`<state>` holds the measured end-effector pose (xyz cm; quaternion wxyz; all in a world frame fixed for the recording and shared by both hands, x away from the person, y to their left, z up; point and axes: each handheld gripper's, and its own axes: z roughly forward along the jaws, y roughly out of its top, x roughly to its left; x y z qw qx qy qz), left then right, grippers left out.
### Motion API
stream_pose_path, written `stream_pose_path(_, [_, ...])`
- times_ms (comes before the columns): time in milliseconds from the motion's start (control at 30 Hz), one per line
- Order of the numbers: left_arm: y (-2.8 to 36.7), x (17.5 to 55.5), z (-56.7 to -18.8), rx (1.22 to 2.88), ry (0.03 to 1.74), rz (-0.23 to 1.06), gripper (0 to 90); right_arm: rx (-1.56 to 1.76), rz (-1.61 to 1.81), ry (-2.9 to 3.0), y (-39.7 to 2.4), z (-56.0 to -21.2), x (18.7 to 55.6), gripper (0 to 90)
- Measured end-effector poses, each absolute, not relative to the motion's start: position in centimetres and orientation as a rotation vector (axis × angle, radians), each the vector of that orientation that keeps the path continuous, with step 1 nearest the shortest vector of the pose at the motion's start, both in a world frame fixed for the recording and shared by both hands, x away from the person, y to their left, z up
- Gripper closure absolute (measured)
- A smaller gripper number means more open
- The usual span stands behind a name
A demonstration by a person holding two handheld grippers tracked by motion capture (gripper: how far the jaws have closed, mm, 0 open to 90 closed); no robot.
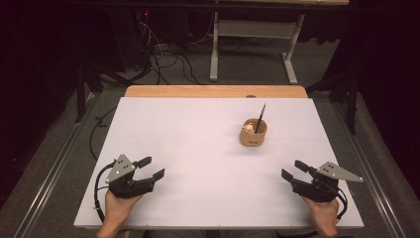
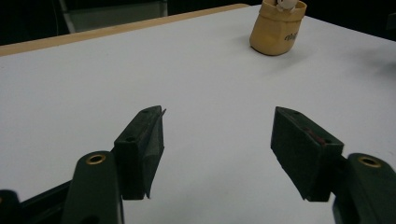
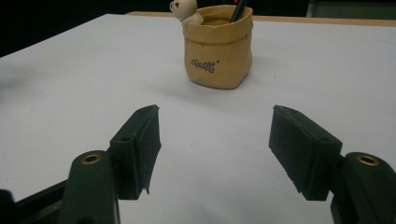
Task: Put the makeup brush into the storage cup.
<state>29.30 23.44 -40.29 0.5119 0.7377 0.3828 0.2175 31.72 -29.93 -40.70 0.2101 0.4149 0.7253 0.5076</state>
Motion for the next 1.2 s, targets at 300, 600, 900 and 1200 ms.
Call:
stream_pose_path(300, [23.7,29.31,-40.31,1.767,0.932,0.519,35.2,1.155,1.399,2.004,-30.08,-41.09,31.56,34.8])
stream_pose_path(600, [24.0,29.34,-40.42,1.751,0.946,0.515,34.9,1.147,1.382,1.995,-30.04,-41.38,31.35,33.9])
stream_pose_path(900, [24.04,29.3,-40.48,1.751,0.948,0.517,34.3,1.148,1.39,1.985,-30.03,-41.39,31.21,33.2])
stream_pose_path(1200, [24.1,29.32,-40.47,1.746,0.95,0.519,34.2,1.147,1.393,1.984,-30.02,-41.37,31.17,32.8])
